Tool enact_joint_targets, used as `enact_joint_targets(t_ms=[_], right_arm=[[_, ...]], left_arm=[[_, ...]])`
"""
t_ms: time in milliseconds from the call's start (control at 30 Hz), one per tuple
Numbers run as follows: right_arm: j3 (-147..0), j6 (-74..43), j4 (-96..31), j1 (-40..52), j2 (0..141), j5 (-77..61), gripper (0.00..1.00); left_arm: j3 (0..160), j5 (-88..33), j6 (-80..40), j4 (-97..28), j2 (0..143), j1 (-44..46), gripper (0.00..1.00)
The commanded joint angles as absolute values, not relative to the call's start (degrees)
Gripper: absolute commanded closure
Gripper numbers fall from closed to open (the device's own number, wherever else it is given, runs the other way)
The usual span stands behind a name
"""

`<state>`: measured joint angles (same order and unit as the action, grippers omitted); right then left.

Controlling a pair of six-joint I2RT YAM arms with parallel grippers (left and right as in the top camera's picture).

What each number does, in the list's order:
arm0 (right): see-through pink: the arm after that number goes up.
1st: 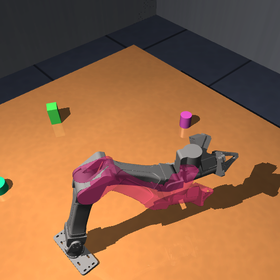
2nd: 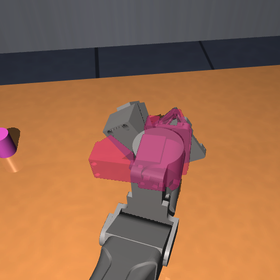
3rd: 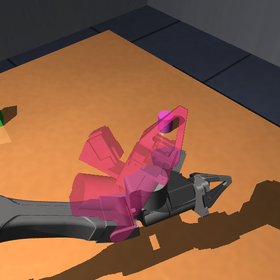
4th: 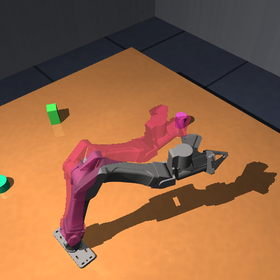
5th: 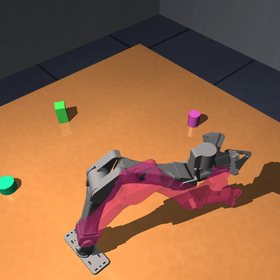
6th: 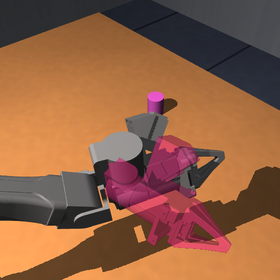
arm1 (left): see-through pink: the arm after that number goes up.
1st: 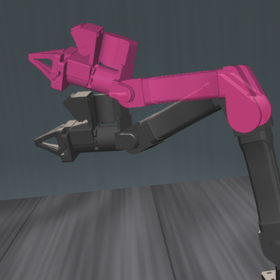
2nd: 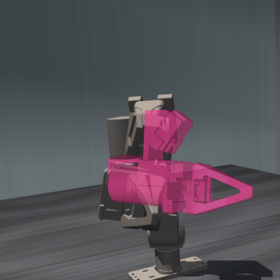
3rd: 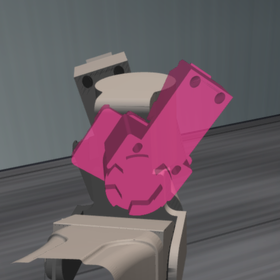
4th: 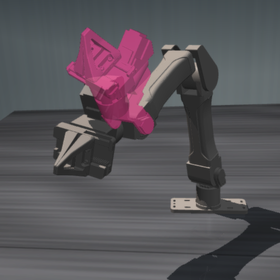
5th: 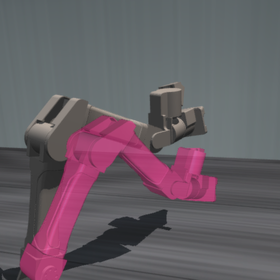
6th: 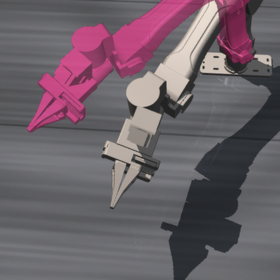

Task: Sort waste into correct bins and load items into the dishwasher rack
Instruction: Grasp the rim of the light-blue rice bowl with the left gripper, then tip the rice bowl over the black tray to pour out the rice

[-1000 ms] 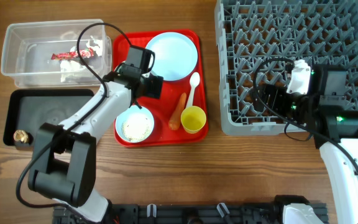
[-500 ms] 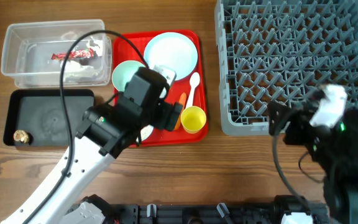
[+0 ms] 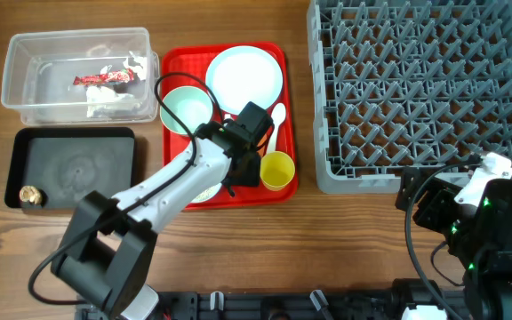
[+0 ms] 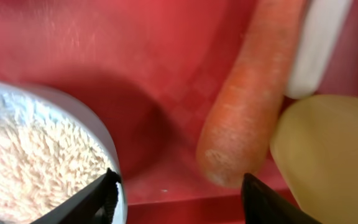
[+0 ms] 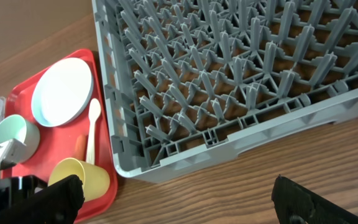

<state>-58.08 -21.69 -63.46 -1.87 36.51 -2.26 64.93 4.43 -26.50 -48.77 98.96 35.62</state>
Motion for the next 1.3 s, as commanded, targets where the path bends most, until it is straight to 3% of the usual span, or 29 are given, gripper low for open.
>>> enact_joint_targets(t_ms=[0, 167, 300, 533, 633, 867, 1000, 1267], right_arm=[[-58.02, -22.61, -63.96, -1.67, 36.58, -0.82, 0.00], [-55.90, -22.55, -63.66, -1.67, 36.71, -1.30, 0.00], [-55.57, -22.61, -62.92, -1.67, 36.80, -1.30, 0.00], [-55.57, -22.63, -62.22, -1.67, 36.80, -1.28, 0.00], [-55.57, -22.50, -62.19, -1.67, 36.80, -1.28, 0.00], [-55.57, -22.48, -61.91, -1.67, 36.80, -1.06, 0.00], [-55.57, -22.46, -61.30, -1.67, 36.80, -1.06, 0.00], [-55.57, -20.99, -61.23, -1.67, 36.80, -1.04, 0.01]], left_arm=[[64.40, 4.45, -37.04, -48.69, 100.20, 34.30, 0.48], [64.38, 6.15, -37.91, -48.34, 100.20, 32.42, 0.51], [64.36, 7.66, -37.80, -47.00, 100.31, 32.12, 0.73], [60.36, 8.05, -37.80, -42.50, 100.42, 32.08, 0.83], [60.05, 8.67, -37.80, -42.59, 100.42, 32.08, 0.96], [60.34, 8.47, -37.80, -43.42, 100.25, 32.08, 0.96], [66.78, 7.88, -37.74, -52.05, 96.40, 30.15, 0.96], [72.07, -9.52, -23.27, -55.46, 87.88, 15.16, 0.96]])
